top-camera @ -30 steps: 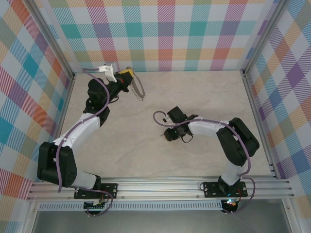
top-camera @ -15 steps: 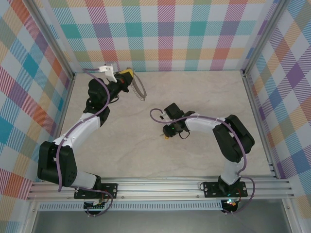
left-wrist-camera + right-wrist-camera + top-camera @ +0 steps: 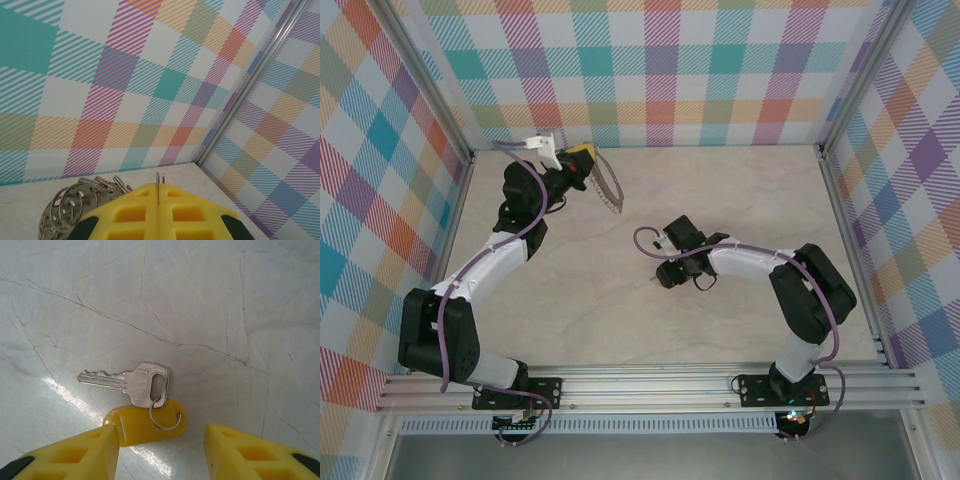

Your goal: Put the keys on the keyring

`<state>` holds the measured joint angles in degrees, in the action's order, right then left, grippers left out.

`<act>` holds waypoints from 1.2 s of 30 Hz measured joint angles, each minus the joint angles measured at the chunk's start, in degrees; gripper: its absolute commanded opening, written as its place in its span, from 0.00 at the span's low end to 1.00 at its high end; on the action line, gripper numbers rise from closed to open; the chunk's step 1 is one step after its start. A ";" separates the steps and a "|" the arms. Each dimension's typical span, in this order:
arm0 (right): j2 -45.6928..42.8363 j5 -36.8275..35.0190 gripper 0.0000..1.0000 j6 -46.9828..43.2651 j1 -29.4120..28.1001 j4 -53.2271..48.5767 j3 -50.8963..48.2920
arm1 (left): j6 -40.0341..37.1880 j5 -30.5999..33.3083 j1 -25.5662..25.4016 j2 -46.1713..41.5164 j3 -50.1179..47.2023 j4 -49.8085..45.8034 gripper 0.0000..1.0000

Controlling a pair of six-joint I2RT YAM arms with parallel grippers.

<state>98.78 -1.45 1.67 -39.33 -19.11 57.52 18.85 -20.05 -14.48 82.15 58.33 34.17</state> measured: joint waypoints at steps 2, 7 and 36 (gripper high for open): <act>0.07 0.15 0.46 -0.26 0.00 0.04 0.00 | 0.00 0.00 0.00 0.00 0.00 0.00 0.00; 1.01 0.63 0.44 -1.07 0.00 0.07 0.00 | 0.00 0.00 0.00 0.00 0.00 0.00 0.00; 2.12 5.27 0.00 -2.08 3.96 -0.07 1.64 | 0.00 -0.02 0.00 0.00 0.00 0.00 0.00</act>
<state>100.90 3.81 -0.40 -35.38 -19.18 59.16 18.85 -20.08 -14.48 82.15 58.33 34.17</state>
